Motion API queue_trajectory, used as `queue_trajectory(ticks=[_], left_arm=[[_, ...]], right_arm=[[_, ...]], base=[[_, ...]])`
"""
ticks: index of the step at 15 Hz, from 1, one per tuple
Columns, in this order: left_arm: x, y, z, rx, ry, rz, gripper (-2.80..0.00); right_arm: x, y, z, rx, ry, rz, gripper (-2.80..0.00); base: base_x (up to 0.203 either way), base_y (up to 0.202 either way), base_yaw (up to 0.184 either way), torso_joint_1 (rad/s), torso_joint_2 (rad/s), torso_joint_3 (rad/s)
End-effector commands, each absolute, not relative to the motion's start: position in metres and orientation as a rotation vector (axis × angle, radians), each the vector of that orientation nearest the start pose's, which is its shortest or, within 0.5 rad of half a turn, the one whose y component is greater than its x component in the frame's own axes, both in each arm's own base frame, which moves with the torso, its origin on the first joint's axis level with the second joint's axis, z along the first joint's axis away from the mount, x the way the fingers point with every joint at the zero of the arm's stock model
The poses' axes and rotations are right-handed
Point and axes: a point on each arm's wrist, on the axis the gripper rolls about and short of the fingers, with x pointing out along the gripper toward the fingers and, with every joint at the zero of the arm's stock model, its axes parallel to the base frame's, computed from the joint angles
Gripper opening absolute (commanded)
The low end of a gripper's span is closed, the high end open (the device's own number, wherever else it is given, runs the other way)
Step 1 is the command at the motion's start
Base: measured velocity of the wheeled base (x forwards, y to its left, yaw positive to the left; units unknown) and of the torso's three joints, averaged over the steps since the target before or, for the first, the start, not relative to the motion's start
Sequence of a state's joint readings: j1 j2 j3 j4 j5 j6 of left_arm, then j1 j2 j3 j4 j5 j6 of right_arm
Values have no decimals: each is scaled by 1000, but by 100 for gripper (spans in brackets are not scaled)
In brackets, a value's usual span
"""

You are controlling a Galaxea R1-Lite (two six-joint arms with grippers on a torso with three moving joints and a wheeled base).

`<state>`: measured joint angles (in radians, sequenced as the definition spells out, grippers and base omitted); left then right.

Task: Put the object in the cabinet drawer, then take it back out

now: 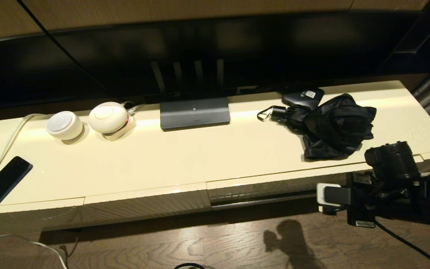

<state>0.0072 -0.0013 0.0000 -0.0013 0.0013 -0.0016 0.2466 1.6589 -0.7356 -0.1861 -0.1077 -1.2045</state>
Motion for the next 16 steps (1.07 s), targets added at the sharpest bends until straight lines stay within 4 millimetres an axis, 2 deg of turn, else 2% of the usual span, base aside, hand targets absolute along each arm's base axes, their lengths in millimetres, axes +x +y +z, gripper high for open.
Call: queue_trajectory(ticks=[1,5,8,10,12,14,16], left_arm=[[-23,0,75,-2,2,9,-280],[-23,0,75,-2,3,9,-280],[-23,0,75,-2,2,9,-280],[-23,0,75,-2,2,9,-280],[-23,0,75,-2,2,9,-280],[-23,0,75,-2,2,9,-280],[-23,0,75,-2,2,9,-280]], right_arm=[[213,52,170,-1233,522,517,-280],[130,28,214,-1039,445,376,-280],[58,4,225,-905,374,177,-280],[15,-2,216,-760,344,60,-280],[-21,-3,198,-562,313,-23,-280],[-47,-2,176,-446,283,-78,-280],[-63,-3,155,-345,267,-113,-280]], base=[[0,0,0,0,0,0],[0,0,0,0,0,0],[0,0,0,0,0,0],[0,0,0,0,0,0],[0,0,0,0,0,0],[0,0,0,0,0,0],[0,0,0,0,0,0]])
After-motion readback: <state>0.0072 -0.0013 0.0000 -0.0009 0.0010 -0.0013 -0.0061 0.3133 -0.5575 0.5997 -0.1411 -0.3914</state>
